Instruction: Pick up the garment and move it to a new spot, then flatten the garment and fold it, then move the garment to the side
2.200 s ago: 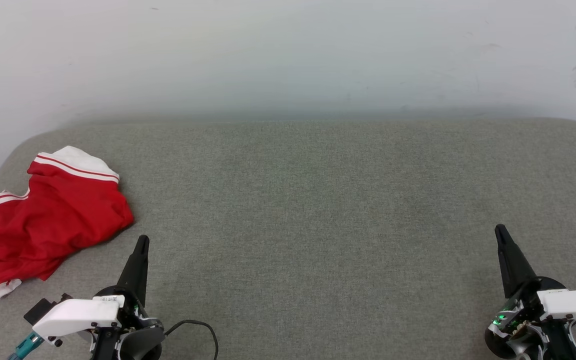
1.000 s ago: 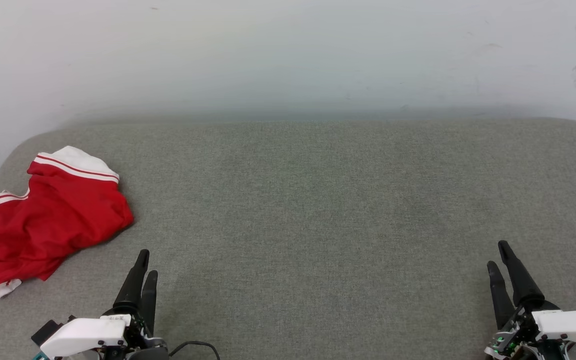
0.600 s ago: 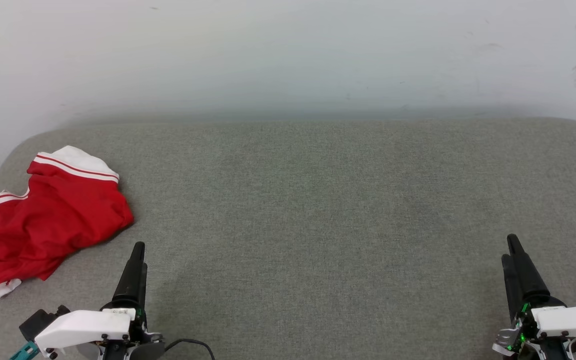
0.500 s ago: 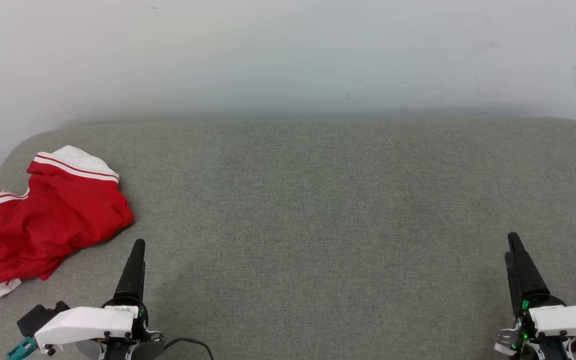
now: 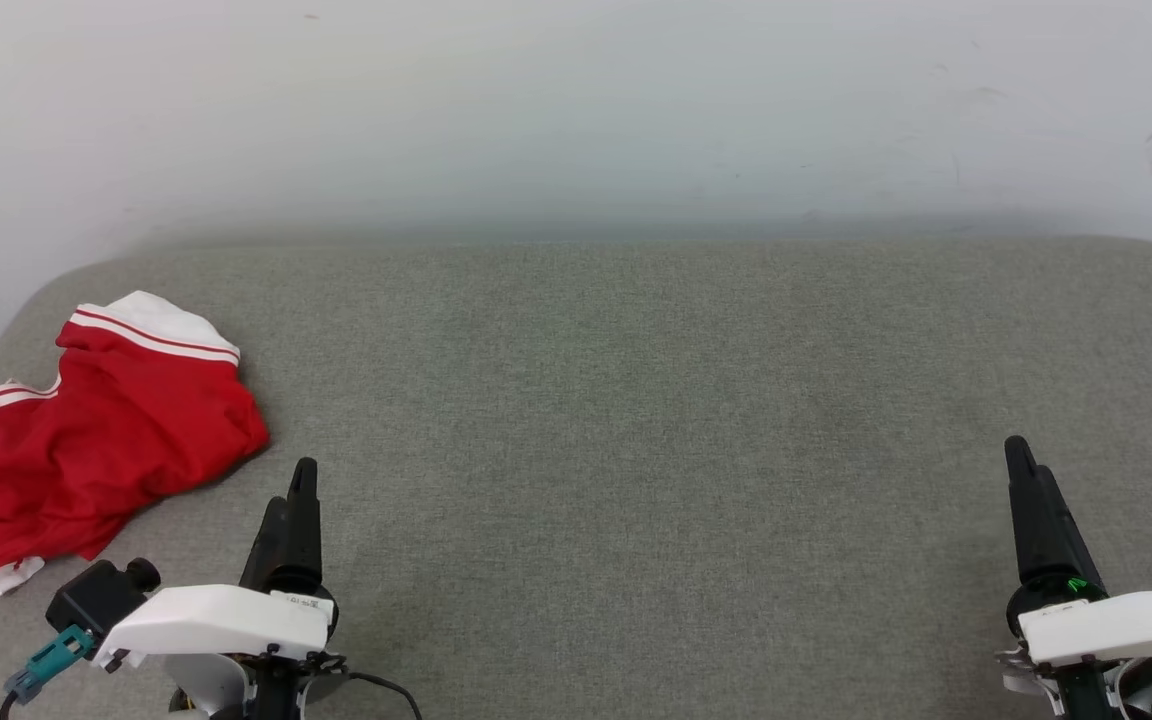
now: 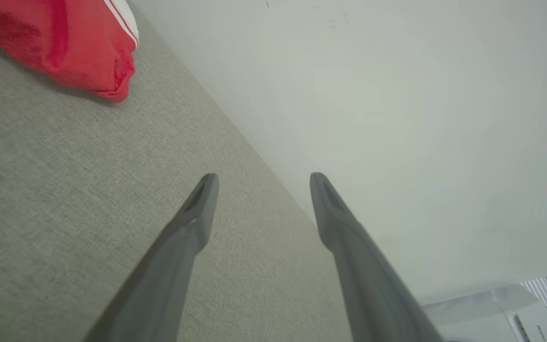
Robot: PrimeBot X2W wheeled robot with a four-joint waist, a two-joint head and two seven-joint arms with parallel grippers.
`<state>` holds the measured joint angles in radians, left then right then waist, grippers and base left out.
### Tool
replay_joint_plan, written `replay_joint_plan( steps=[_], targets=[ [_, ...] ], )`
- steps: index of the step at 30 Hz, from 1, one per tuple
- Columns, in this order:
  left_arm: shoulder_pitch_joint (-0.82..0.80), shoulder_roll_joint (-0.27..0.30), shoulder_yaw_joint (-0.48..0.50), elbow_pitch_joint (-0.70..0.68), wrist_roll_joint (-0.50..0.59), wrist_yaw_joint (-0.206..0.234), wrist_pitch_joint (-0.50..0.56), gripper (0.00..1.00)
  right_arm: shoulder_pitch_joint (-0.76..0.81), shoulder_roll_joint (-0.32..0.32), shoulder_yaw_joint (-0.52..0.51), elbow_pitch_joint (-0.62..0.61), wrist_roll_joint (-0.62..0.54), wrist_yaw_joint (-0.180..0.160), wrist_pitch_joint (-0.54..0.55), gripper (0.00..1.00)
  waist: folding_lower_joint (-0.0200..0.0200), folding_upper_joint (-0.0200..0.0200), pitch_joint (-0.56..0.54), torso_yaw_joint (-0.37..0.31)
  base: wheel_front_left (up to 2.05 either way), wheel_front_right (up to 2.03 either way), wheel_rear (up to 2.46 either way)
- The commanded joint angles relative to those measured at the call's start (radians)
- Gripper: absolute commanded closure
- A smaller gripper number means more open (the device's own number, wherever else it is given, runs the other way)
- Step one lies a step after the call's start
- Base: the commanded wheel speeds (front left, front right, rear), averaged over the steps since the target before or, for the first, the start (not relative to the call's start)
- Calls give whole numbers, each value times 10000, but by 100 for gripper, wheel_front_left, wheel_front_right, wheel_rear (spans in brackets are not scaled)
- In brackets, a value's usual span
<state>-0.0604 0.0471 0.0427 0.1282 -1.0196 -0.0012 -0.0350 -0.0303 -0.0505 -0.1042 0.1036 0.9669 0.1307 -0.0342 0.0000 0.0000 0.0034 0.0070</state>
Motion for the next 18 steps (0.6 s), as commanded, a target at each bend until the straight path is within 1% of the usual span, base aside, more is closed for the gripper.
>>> replay_joint_plan(
  steps=[1, 3, 4, 18],
  targets=[
    [-46, 22, -45, -230, 443, 81, -115, 0, -18, -6, 52, -259, -477, 0, -110, 0, 0, 0, -5, 8, 0, 0, 0],
    [-29, 22, -103, -287, 755, 155, -189, 0, 17, -5, 97, -331, -868, 0, -181, 0, 0, 0, -12, 18, 0, 0, 0],
    [-29, 22, -103, -287, 755, 155, -189, 0, 17, -5, 97, -331, -868, 0, -181, 0, 0, 0, -12, 18, 0, 0, 0],
    [197, 27, -420, -505, 2889, 481, -651, 0, 345, -3, 241, -460, -3105, 0, -654, 0, 0, 0, -62, 58, 0, 0, 0]
  ],
)
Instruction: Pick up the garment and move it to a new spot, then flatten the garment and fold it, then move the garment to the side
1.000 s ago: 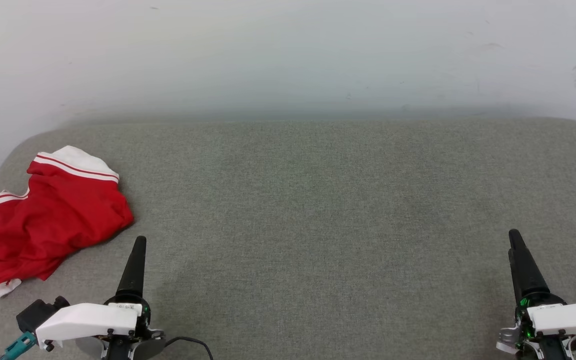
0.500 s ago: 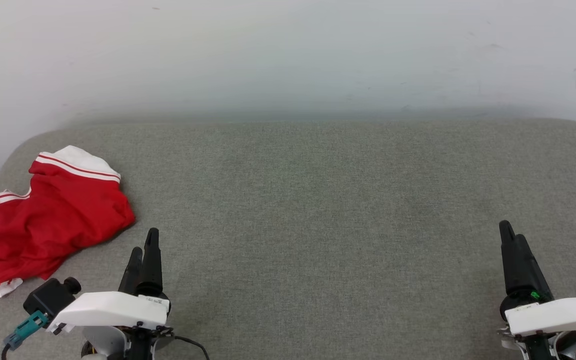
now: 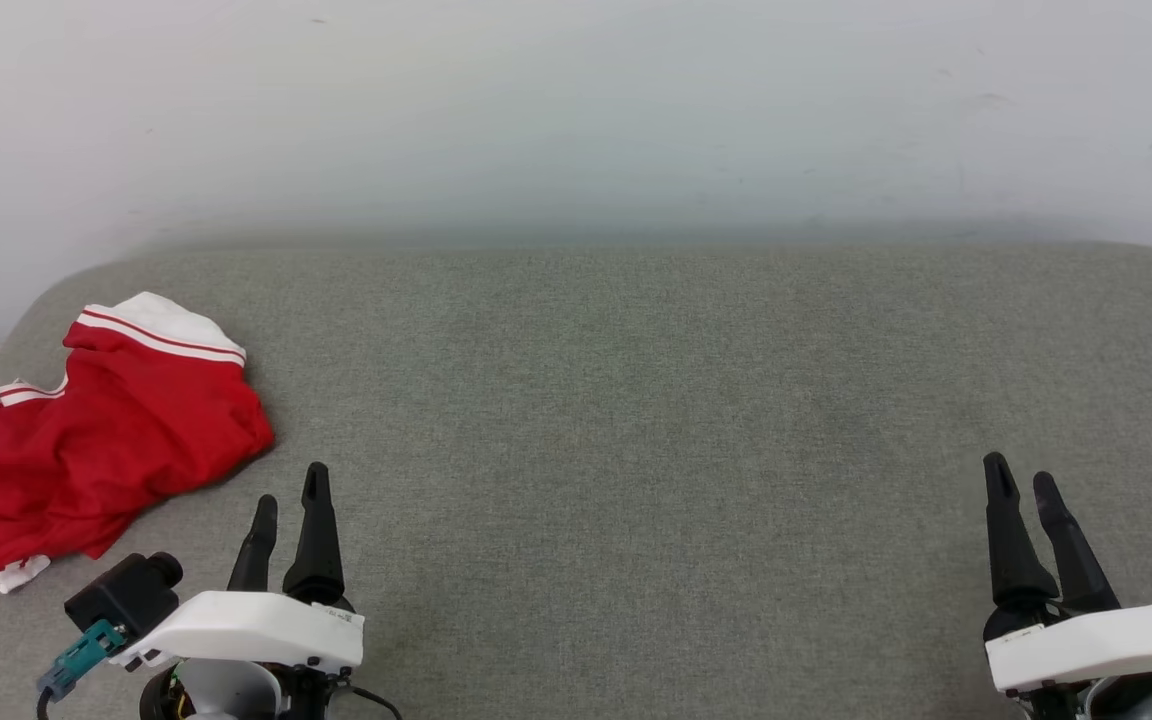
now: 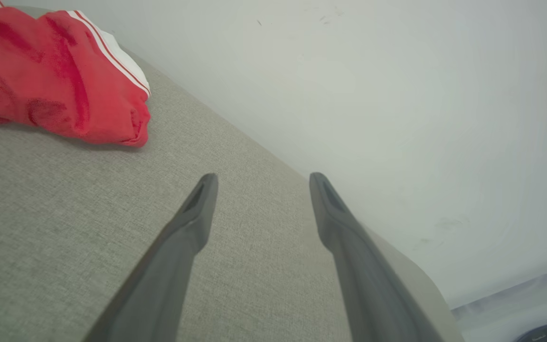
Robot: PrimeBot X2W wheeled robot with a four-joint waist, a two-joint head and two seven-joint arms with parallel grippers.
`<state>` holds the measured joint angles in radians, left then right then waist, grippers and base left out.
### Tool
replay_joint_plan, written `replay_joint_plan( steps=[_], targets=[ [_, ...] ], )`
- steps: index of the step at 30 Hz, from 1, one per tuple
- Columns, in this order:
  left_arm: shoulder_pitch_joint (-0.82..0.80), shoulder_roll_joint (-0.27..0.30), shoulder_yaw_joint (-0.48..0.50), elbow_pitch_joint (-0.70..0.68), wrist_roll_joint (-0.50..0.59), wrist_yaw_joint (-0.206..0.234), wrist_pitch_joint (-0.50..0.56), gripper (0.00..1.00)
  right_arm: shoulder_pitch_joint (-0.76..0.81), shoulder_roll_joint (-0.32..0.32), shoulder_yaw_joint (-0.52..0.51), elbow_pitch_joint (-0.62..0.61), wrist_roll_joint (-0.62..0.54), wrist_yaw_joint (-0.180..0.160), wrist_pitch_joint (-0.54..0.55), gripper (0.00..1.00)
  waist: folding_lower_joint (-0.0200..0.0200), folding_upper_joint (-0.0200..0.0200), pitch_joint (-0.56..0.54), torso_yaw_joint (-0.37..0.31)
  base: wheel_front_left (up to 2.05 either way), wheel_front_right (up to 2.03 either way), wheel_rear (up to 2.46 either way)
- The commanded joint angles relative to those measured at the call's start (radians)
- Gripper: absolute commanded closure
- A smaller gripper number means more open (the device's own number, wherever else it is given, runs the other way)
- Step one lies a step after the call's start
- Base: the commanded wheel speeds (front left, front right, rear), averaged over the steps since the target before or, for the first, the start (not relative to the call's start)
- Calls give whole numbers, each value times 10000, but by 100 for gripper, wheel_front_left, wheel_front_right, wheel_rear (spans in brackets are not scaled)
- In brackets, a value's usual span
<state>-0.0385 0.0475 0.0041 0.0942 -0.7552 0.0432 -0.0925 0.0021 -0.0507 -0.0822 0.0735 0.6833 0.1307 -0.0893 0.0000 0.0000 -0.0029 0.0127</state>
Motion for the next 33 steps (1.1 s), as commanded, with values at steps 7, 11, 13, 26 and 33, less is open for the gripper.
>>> replay_joint_plan(
  steps=[7, 11, 13, 26, 33],
  targets=[
    [55, 25, -197, -169, 1212, 179, -285, 0, 129, -1, 77, -173, -1268, 0, -310, 0, 0, 0, -21, 20, 0, 0, 0],
    [91, 26, -278, -195, 1765, 260, -401, 0, 206, 0, 89, -227, -1790, 0, -425, 0, 0, 0, -33, 26, 0, 0, 0],
    [112, 26, -323, -219, 2022, 304, -463, 0, 238, 1, 93, -255, -2047, 0, -478, 0, 0, 0, -40, 31, 0, 0, 0],
    [218, 47, -662, -402, 3531, 521, -794, 0, 472, 3, 8, -351, -3400, -1, -817, 0, 0, 0, -88, 86, 0, 0, 0],
    [291, 67, -777, -452, 4219, 653, -960, 0, 573, 3, 80, -407, -3959, -1, -984, 0, 0, 0, -123, 107, 0, 0, 0]
  ],
)
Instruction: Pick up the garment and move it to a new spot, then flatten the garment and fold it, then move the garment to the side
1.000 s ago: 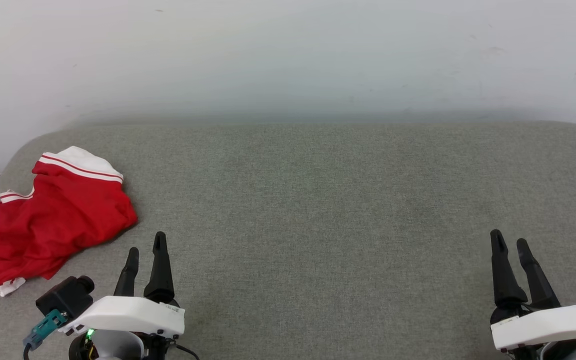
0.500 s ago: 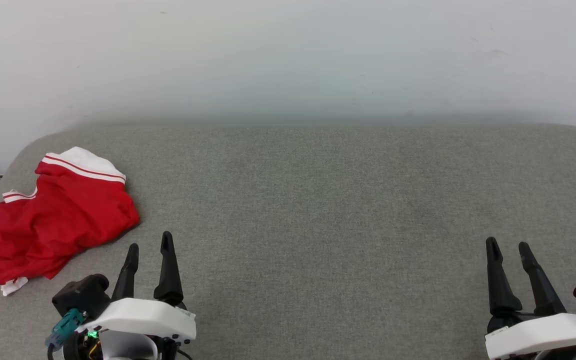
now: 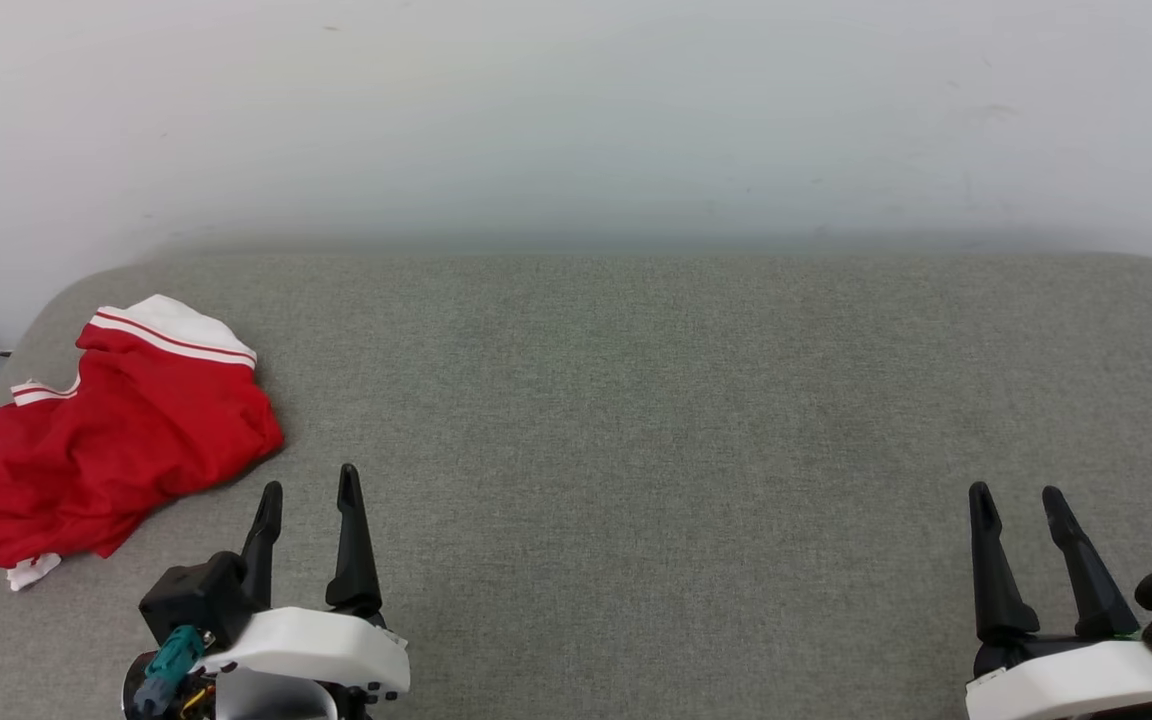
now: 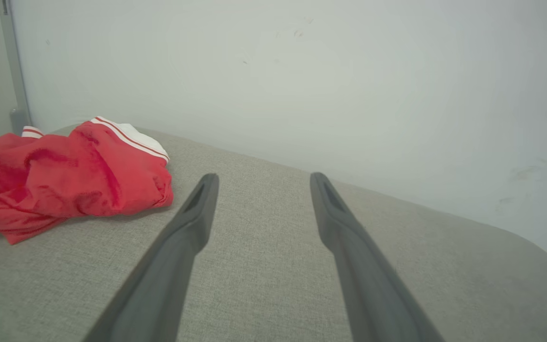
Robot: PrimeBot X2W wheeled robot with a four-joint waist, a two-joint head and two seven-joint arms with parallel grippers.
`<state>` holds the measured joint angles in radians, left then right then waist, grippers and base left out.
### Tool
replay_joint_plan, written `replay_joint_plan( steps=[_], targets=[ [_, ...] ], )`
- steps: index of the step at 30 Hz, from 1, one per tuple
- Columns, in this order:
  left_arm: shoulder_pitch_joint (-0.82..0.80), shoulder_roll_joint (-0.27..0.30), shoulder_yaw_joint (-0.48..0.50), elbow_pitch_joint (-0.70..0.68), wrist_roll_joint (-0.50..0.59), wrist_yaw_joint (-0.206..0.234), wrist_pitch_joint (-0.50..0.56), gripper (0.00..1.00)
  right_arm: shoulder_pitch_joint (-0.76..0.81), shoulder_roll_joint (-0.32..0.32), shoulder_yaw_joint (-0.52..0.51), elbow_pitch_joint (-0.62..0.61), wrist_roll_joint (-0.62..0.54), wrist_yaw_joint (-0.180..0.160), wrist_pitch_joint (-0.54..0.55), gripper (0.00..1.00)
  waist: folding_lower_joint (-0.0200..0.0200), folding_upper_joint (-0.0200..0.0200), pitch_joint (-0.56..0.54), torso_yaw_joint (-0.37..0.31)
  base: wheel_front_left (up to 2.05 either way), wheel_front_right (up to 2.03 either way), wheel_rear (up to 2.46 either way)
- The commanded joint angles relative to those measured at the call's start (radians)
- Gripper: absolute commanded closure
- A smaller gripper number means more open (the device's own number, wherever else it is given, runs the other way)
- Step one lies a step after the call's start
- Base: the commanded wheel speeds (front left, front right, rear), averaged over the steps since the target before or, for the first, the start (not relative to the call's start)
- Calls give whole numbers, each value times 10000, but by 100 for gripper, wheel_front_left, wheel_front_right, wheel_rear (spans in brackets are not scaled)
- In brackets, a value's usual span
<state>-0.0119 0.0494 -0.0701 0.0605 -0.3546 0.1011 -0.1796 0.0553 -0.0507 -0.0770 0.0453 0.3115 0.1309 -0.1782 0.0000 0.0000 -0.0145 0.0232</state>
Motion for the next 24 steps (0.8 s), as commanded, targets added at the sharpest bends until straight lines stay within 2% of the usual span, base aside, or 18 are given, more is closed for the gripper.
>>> replay_joint_plan(
  steps=[1, 10, 24],
  targets=[
    [34, 56, -37, -120, 309, 75, -111, 0, 47, 4, 35, -138, -324, -3, -110, 0, 0, 0, -15, 3, 0, 0, 0],
    [172, 72, -88, -152, 1082, 185, -309, 0, 209, 5, 125, -285, -964, -3, -314, 0, 0, 0, -74, 28, 0, 0, 0],
    [245, 38, -206, -273, 1943, 43, -583, 0, 316, 7, 173, -569, -1555, -3, -611, 0, 0, 0, -90, 118, 0, 0, 0]
  ],
)
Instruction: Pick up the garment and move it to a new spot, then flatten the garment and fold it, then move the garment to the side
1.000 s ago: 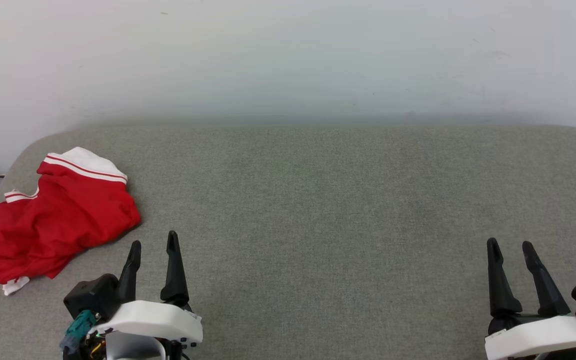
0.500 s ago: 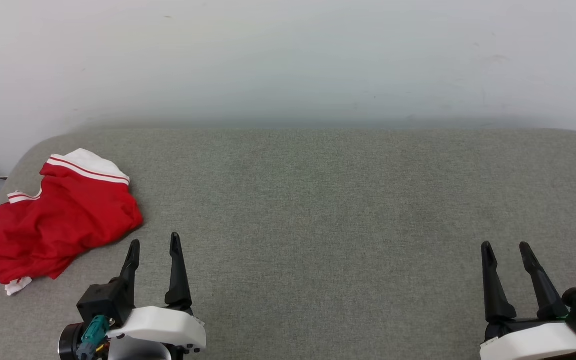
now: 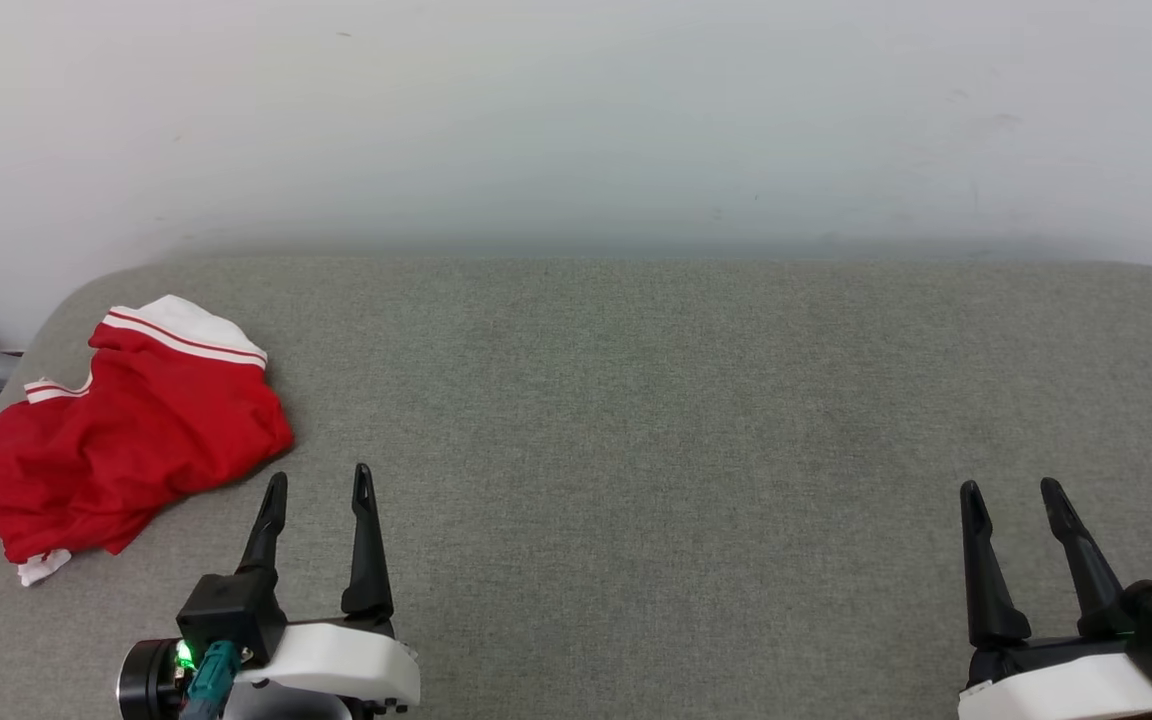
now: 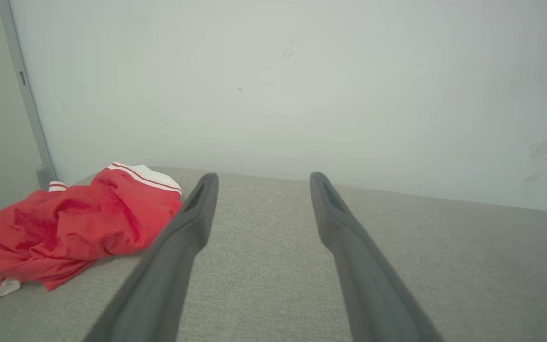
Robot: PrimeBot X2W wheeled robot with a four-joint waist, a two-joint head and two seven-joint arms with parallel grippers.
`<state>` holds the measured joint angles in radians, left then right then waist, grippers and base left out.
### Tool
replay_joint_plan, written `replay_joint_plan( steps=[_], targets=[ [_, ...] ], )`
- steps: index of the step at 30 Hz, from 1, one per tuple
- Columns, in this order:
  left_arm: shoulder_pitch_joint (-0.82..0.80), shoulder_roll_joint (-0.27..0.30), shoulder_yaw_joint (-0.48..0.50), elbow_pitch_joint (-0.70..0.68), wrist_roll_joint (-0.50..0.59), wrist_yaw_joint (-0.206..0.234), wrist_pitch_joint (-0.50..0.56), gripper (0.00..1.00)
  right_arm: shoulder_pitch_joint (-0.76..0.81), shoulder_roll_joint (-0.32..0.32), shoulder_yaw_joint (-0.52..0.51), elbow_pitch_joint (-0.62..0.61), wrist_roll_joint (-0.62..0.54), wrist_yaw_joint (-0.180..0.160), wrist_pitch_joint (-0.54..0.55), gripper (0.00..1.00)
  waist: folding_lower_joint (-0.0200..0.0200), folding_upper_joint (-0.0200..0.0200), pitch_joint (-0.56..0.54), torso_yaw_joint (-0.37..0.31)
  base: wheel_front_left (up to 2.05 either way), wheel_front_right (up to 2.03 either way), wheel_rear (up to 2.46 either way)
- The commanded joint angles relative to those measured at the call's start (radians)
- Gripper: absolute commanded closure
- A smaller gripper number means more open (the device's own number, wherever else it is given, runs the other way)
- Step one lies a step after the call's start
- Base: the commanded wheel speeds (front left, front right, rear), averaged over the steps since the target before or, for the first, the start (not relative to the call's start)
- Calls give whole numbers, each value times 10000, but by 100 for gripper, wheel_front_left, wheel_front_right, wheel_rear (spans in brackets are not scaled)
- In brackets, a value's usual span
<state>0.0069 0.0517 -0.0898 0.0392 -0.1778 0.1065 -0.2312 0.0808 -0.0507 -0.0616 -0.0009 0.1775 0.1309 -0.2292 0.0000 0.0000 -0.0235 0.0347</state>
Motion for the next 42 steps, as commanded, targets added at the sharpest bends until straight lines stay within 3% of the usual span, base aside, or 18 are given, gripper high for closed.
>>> replay_joint_plan(
  steps=[1, 16, 42],
  targets=[
    [63, 13, -10, -59, 225, -24, -92, 0, 75, 8, 30, -109, -215, -3, -112, 0, 0, 0, 0, 6, 0, 0, 0],
    [200, -13, -2, -13, 856, -161, -342, 0, 233, 10, -37, -102, -385, -3, -355, 0, 0, 0, -13, 2, 0, 0, 0],
    [149, -15, 10, 411, 448, -263, -346, 0, 250, 11, -82, 257, 269, -3, -366, 0, 0, 0, 16, 74, 0, 0, 0]
  ],
)
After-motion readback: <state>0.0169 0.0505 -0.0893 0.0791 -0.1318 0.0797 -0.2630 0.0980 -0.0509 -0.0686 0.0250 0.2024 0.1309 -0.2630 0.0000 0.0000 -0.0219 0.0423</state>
